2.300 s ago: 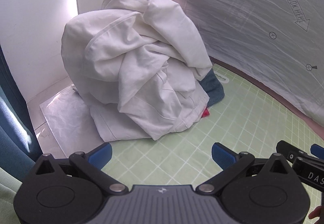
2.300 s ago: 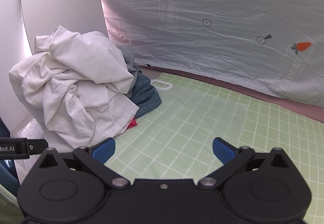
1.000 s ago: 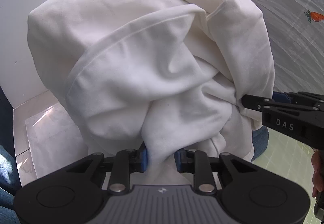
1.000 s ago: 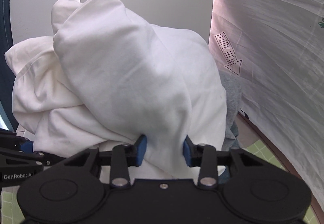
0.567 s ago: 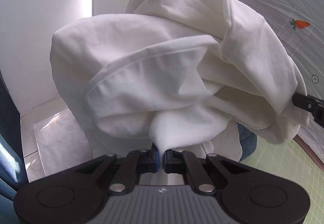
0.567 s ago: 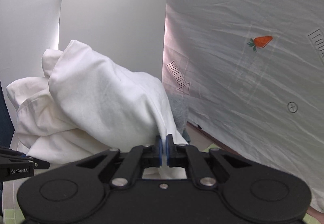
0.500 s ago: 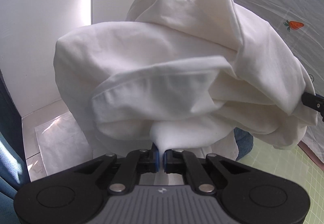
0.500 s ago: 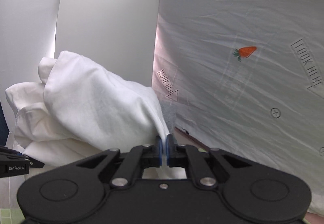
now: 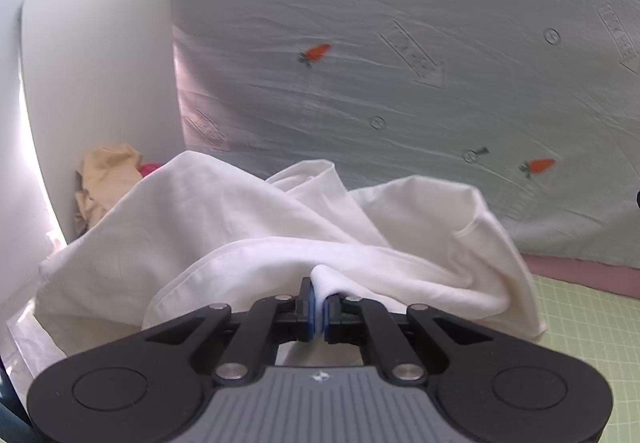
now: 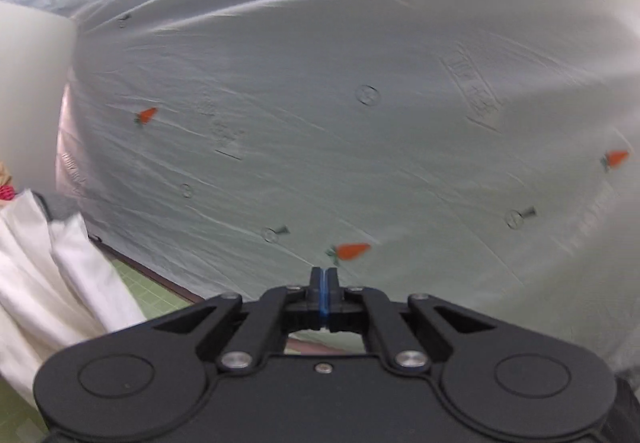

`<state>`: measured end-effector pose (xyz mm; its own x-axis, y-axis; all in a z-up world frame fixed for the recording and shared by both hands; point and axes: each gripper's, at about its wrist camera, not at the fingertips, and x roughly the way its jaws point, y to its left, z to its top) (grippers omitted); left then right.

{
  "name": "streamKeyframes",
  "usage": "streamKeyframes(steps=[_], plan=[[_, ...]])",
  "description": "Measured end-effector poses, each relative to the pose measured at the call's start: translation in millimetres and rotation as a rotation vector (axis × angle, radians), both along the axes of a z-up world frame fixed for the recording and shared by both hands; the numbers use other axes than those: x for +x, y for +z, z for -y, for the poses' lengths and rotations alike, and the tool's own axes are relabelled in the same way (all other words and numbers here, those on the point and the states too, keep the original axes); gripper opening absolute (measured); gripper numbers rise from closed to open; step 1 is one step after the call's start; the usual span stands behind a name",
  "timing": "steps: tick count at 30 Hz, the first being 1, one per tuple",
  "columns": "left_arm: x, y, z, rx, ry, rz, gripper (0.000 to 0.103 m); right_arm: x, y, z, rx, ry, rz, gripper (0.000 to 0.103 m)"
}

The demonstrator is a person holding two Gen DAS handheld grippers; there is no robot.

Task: Fold clothes
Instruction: 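Pull the white shirt out of the heap onto the open mat with both grippers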

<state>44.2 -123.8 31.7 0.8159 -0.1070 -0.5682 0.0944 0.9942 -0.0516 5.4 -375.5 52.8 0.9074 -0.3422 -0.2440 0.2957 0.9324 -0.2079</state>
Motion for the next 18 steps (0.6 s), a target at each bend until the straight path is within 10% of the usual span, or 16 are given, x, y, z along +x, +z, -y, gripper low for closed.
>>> streamKeyframes(steps=[6, 10, 15, 18], plan=[[-40, -62, 119, -0.028, -0.131, -0.217, 0.006, -83, -56, 78, 0.076, -0.034, -0.219, 0.001], [-62, -63, 133, 0.007, -0.118, -0.214, 0.014, -113, -92, 87, 0.170, -0.016, -0.313, 0.002], [-66, -51, 94, -0.069, -0.043, -0.238, 0.060, -109, -105, 64, 0.256, 0.008, -0.330, 0.029], [-68, -35, 59, -0.105, -0.054, -0.189, 0.071, -93, -100, 40, 0.293, 0.038, -0.313, 0.040]])
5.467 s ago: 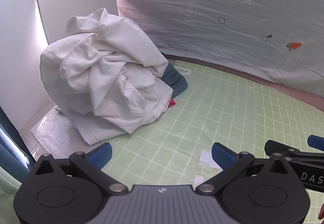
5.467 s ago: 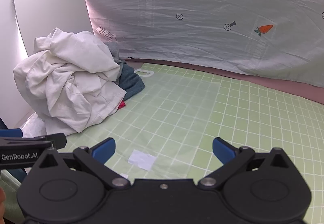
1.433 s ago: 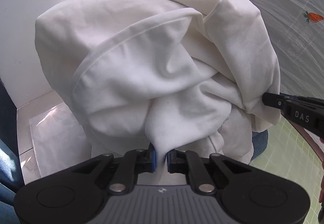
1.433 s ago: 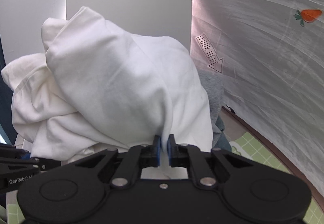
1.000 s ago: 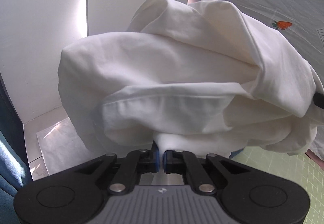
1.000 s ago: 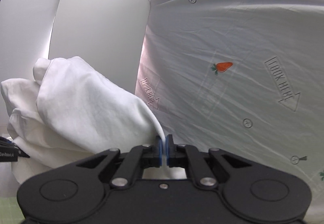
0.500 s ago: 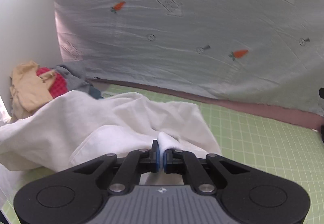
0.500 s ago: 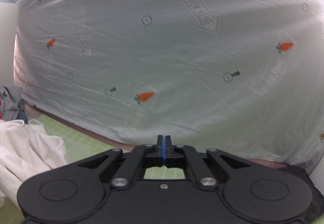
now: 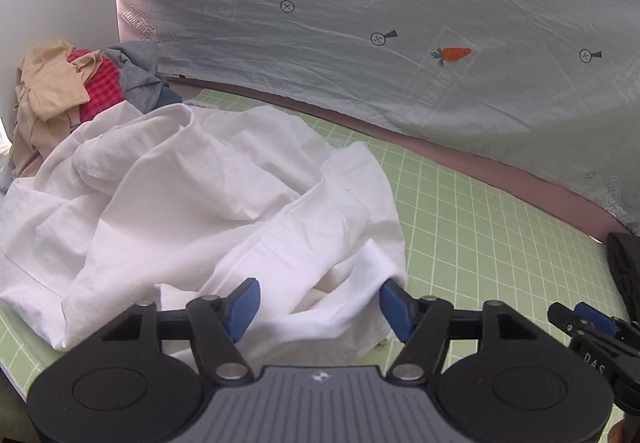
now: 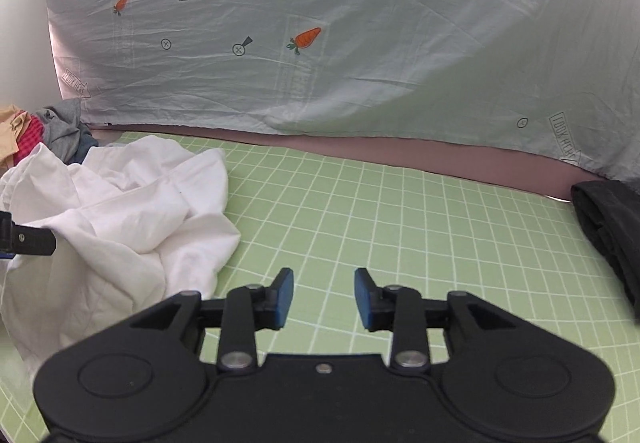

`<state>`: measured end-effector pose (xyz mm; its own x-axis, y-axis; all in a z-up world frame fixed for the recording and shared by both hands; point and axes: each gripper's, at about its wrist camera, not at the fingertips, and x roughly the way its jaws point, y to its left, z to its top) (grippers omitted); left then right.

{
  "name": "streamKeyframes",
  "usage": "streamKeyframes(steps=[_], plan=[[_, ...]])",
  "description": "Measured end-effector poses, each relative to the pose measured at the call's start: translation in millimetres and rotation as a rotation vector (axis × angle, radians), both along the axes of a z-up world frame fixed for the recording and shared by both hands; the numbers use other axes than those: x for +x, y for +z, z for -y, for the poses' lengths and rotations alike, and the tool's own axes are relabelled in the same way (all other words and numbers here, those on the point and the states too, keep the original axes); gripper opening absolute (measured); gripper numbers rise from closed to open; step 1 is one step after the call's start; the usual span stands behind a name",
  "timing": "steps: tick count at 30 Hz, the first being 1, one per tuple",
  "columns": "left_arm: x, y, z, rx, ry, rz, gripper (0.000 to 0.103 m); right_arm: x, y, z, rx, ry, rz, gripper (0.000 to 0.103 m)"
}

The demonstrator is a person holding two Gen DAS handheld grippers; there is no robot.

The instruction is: Fold clothes

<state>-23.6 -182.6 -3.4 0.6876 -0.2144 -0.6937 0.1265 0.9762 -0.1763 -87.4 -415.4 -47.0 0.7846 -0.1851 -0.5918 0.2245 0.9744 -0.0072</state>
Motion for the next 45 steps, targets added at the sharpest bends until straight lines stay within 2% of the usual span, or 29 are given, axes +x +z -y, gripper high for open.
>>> streamKeyframes(steps=[4, 6, 9, 12, 16, 17, 18, 21, 23, 25, 26, 27, 28, 29, 30, 33, 36, 41, 43, 45], plan=[[11, 13, -52, -0.022, 0.054, 0.037, 0.073, 29, 10, -46, 0.057, 0.032, 0.022, 0.046], [23, 11, -83, -0.026, 0.079, 0.039, 0.075, 43, 13, -70, 0.102, 0.034, 0.035, 0.054], [41, 5, -126, -0.023, 0.105, 0.034, 0.076, 60, 8, -106, 0.127, 0.010, 0.031, 0.059], [61, -20, -150, 0.014, 0.085, -0.025, 0.076, 72, -2, -133, 0.159, -0.047, 0.009, 0.062], [73, -54, -170, 0.036, 0.058, -0.131, 0.076, 75, -21, -148, 0.271, -0.145, -0.028, 0.065], [75, -61, -175, 0.037, 0.047, -0.152, 0.076, 74, -25, -150, 0.293, -0.167, -0.036, 0.069], [76, -66, -177, 0.039, 0.037, -0.169, 0.076, 72, -29, -153, 0.305, -0.188, -0.046, 0.077], [78, -80, -176, 0.044, 0.007, -0.209, 0.076, 70, -42, -160, 0.288, -0.221, -0.097, 0.085], [77, -87, -173, 0.040, -0.007, -0.226, 0.076, 71, -52, -161, 0.291, -0.224, -0.143, 0.085], [76, -92, -169, 0.031, -0.016, -0.242, 0.075, 72, -61, -158, 0.333, -0.213, -0.182, 0.075], [75, -93, -168, 0.023, -0.017, -0.246, 0.072, 72, -64, -156, 0.347, -0.202, -0.193, 0.061], [74, -94, -166, 0.007, -0.023, -0.248, 0.058, 71, -64, -155, 0.344, -0.187, -0.195, 0.045], [73, -95, -165, -0.014, -0.034, -0.251, 0.048, 70, -64, -153, 0.342, -0.172, -0.197, 0.040], [72, -95, -163, -0.034, -0.042, -0.256, 0.029, 68, -63, -152, 0.336, -0.161, -0.195, 0.025], [70, -96, -161, -0.053, -0.046, -0.263, 0.020, 66, -61, -149, 0.327, -0.158, -0.188, 0.022], [62, -94, -144, -0.048, -0.041, -0.260, 0.014, 58, -50, -130, 0.293, -0.174, -0.168, 0.018], [49, -91, -125, -0.058, -0.040, -0.258, 0.014, 47, -37, -92, 0.219, -0.226, -0.152, 0.017], [37, -92, -79, -0.044, -0.033, -0.247, 0.014, 35, -5, 12, 0.076, -0.308, -0.112, 0.016], [37, -89, -56, -0.048, -0.031, -0.243, 0.014, 35, 11, 62, 0.064, -0.320, -0.085, 0.016], [36, -84, -31, -0.063, -0.053, -0.235, 0.013, 40, 26, 104, 0.011, -0.319, -0.060, 0.015]])
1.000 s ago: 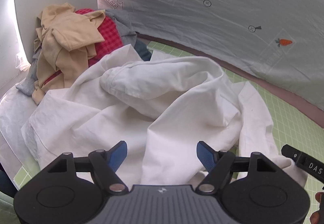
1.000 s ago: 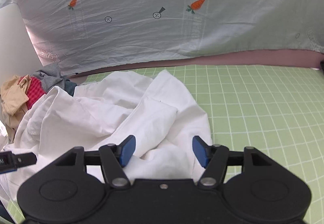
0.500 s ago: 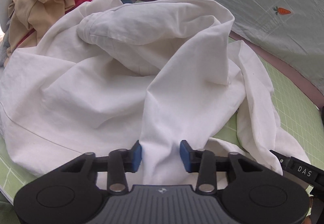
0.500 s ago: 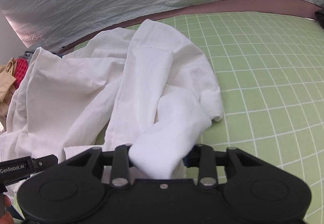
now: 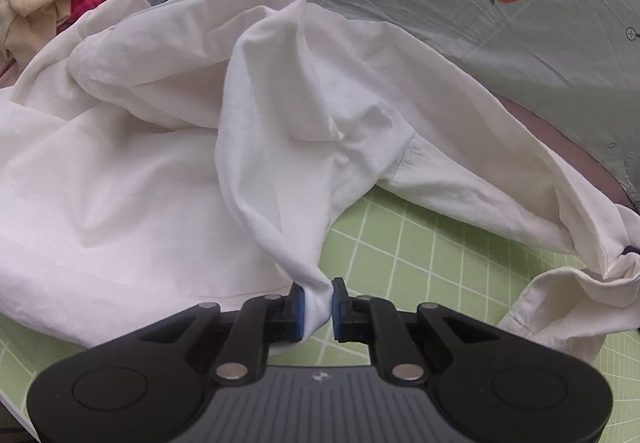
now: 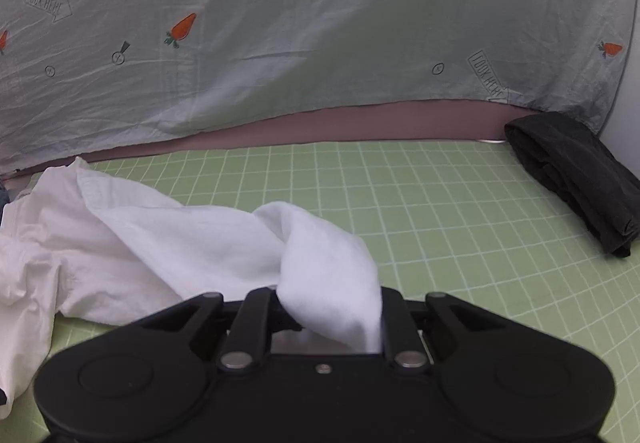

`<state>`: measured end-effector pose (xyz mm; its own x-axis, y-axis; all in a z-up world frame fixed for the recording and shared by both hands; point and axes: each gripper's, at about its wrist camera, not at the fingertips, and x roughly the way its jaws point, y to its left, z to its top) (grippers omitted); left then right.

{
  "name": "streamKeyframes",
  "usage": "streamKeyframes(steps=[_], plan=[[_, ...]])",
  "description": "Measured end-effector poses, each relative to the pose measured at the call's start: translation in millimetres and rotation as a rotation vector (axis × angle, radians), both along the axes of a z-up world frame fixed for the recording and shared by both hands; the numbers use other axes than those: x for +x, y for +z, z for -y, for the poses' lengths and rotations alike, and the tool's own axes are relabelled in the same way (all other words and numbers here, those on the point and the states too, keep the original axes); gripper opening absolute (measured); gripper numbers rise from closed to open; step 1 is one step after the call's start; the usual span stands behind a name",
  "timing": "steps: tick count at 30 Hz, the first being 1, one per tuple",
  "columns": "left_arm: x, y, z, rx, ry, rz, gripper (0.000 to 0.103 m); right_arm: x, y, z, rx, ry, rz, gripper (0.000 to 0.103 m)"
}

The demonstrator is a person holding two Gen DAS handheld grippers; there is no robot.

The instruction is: Fold clothes

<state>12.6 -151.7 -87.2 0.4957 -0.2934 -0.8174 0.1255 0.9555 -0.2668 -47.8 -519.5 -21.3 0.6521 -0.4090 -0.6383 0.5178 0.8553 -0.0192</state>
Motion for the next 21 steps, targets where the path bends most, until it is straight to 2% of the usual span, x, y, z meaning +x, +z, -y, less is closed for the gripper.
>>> streamKeyframes(steps=[5, 8, 10, 12, 14, 16, 18, 21], plan=[[-5, 23, 72, -0.118, -0.085, 0.039, 0.012, 15, 39, 89, -0.157, -0.005, 0.076, 0.015], [-8, 34, 122, -0.178, -0.142, 0.060, 0.013, 30, 57, 130, -0.212, -0.006, 0.141, 0.019], [-6, 28, 140, -0.169, -0.143, 0.023, 0.015, 41, 54, 149, -0.170, -0.021, 0.119, 0.025], [-5, 17, 146, -0.130, -0.137, -0.017, 0.020, 54, 31, 162, -0.096, -0.045, 0.021, 0.049], [-5, 11, 142, -0.073, -0.134, -0.037, 0.021, 50, 4, 163, -0.026, -0.092, -0.025, 0.051], [-7, 9, 129, -0.057, -0.132, -0.033, 0.030, 33, -18, 151, 0.049, -0.129, -0.027, 0.054], [-8, 8, 109, -0.052, -0.095, -0.032, 0.044, 13, -34, 129, 0.095, -0.169, -0.022, 0.059], [-7, 5, 82, -0.036, -0.069, -0.031, 0.045, -14, -50, 85, 0.135, -0.209, -0.013, 0.061]])
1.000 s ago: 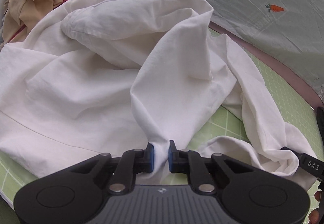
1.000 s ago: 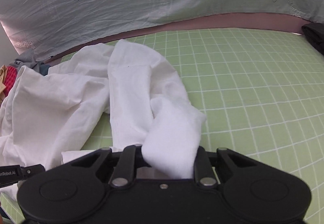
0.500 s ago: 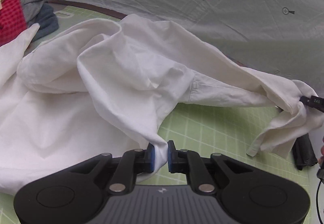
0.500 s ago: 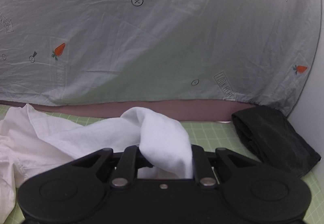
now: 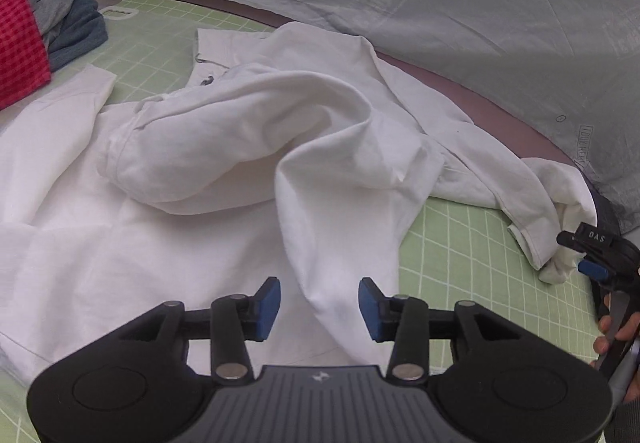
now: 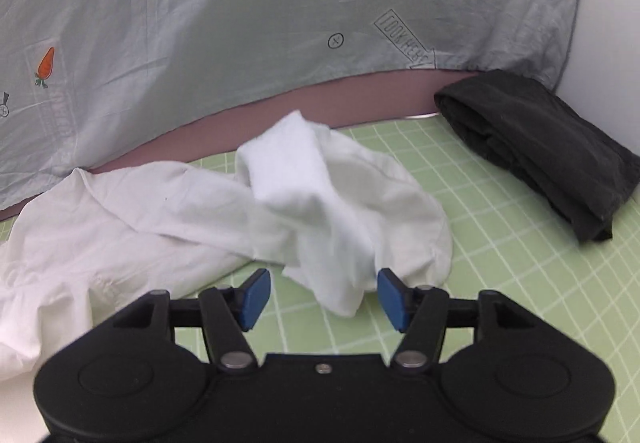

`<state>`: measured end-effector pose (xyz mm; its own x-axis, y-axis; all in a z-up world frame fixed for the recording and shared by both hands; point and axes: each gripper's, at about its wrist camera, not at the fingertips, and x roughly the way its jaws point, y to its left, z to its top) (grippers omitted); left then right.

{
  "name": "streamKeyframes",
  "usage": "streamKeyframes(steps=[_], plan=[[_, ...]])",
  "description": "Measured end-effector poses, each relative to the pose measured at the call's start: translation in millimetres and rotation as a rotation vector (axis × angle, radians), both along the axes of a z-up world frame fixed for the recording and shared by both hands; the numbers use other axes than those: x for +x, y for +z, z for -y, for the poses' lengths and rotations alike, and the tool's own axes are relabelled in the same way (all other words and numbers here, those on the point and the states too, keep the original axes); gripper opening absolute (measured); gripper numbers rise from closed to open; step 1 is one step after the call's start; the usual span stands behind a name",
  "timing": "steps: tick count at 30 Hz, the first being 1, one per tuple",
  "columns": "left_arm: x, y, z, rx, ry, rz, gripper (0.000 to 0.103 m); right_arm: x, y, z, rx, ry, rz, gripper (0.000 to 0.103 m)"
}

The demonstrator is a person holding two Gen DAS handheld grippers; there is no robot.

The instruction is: Fold clothes

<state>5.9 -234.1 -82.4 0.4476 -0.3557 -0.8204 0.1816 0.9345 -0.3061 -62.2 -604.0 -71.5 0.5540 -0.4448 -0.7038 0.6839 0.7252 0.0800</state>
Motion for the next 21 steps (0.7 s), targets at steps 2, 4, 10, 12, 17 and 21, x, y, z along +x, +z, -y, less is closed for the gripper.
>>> streamKeyframes(steps=[2, 4, 10, 12, 17, 21], plan=[[5, -1, -18, 0.015, 0.007, -0.002, 0.045, -13, -4, -33, 0.011, -0.008, 0.010, 0.062], [9, 0, -41, 0.027, 0.015, -0.007, 0.045, -23, -7, -70, 0.020, -0.017, 0.007, 0.065], [15, 7, -103, 0.039, -0.034, 0.023, 0.047, -51, -3, -180, 0.084, -0.079, 0.082, 0.070], [17, 6, -120, 0.042, -0.053, 0.022, 0.047, -59, -2, -214, 0.105, -0.126, 0.113, 0.074], [18, 1, -156, 0.052, -0.115, 0.017, 0.047, -65, -12, -278, 0.161, -0.158, 0.131, 0.074], [18, -3, -176, 0.043, -0.141, 0.006, 0.047, -65, -32, -303, 0.257, -0.174, 0.123, 0.074]])
